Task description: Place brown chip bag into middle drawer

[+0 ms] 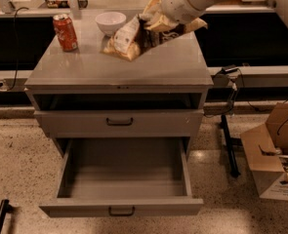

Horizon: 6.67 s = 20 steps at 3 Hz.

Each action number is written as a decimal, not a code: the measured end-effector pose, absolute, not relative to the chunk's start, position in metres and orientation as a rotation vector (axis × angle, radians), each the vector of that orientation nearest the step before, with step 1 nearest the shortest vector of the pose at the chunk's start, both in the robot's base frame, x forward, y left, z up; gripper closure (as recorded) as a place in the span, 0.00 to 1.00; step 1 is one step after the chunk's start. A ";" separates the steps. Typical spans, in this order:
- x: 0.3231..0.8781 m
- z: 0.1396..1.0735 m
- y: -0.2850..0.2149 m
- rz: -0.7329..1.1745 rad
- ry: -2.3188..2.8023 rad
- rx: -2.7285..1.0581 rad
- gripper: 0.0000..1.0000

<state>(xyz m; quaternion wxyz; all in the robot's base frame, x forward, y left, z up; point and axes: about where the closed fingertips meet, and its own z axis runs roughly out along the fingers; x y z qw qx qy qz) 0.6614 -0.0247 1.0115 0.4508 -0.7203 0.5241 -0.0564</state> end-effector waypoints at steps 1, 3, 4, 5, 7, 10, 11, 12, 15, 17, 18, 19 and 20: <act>0.617 1.001 -0.026 -0.053 1.484 -1.765 1.00; 0.522 0.922 -0.008 0.291 1.867 -1.843 1.00; 0.518 0.921 -0.010 0.298 1.878 -1.853 1.00; 0.525 0.903 -0.010 0.407 1.892 -1.793 1.00; 0.502 0.779 0.009 0.773 1.881 -1.539 1.00; 0.526 0.703 -0.004 0.801 1.972 -1.314 1.00; 0.540 0.653 -0.023 0.787 2.050 -1.207 1.00; 0.548 0.618 -0.032 0.766 2.093 -1.148 1.00; 0.572 0.539 -0.007 0.712 2.073 -1.096 0.83; 0.576 0.523 0.001 0.712 2.060 -1.092 0.34; 0.575 0.522 0.002 0.715 2.059 -1.095 0.13; 0.575 0.522 0.003 0.718 2.059 -1.097 0.00; 0.573 0.519 0.004 0.716 2.078 -1.100 0.00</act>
Offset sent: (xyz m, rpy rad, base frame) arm -0.1712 0.0182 -0.1098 -0.0481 0.7379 -0.2600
